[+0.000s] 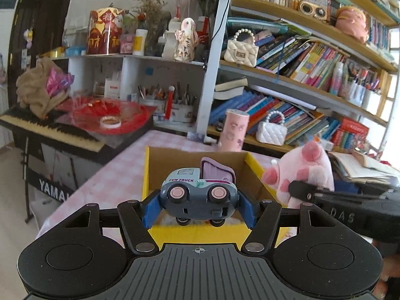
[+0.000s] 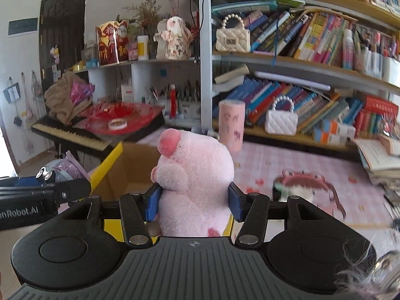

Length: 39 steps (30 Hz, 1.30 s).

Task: Organize objects
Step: 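Carry the grey truck and pink pig with both tools over the yellow box, then open the left tool to drop the truck while the right tool releases the pig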

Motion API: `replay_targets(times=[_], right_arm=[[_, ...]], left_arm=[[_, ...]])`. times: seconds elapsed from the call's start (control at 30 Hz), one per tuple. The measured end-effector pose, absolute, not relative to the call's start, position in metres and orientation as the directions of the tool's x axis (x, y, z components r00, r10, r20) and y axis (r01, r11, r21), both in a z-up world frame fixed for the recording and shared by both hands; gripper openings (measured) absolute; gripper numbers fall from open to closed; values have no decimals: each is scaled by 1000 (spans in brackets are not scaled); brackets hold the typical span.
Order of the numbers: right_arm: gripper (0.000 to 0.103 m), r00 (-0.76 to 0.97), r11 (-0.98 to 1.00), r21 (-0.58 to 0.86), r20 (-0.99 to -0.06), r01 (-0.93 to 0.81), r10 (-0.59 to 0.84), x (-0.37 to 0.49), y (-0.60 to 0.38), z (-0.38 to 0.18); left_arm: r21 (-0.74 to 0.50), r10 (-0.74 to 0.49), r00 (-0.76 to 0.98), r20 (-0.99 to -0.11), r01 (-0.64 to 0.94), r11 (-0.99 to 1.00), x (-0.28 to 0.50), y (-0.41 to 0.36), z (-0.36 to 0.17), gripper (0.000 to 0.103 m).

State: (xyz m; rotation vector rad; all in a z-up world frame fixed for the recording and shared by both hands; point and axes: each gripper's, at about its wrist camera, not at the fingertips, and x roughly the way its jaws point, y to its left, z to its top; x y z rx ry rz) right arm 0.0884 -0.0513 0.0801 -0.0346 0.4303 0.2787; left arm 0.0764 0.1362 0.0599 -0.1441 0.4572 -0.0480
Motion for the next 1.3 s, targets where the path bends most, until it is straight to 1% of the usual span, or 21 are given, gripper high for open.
replay_targets(times=[0.1,0.2,0.43,0.53,0.73,0.9,1.0,1.03,1.07,1.17,1.3], right_arm=[[52,864,955,13,-423,-297,274,115,-49,80],[52,846,945,-11,-449,-327,287,141,-45,71],[52,778,910,-59,-543,-411,316,201,-32,44],[53,743,881,-103,-587,-461,321,222,-23,30],[53,697,842,-155,-647,-517,309,250,-11,14],[55,663,828,-154,-684,-539,304,266,-4,8],[57,653,818,-167,-696,-551,298,268,-1,8],[57,650,818,-159,-697,-552,303,268,-1,8],[59,656,823,-149,-688,-548,312,267,-2,10],[70,681,837,-115,-644,-536,348,261,-9,22],[70,713,857,-79,-596,-509,369,253,-20,40]], left_arm=[[-130,-53,888,-457,-8,992,101,131,54,64],[-92,-24,873,-486,-24,996,122,123,43,64],[-10,35,827,-560,-50,999,160,107,17,64],[26,60,809,-585,-56,998,172,104,9,64],[68,95,783,-615,-67,995,190,100,-1,65],[89,109,768,-631,-68,994,200,96,-7,65],[102,114,772,-626,-64,993,201,93,-8,66],[110,118,775,-621,-63,992,200,91,-7,68],[118,123,781,-612,-63,991,200,89,-5,74],[116,112,812,-573,-55,992,192,87,2,81],[97,103,841,-531,-60,993,180,86,16,81]])
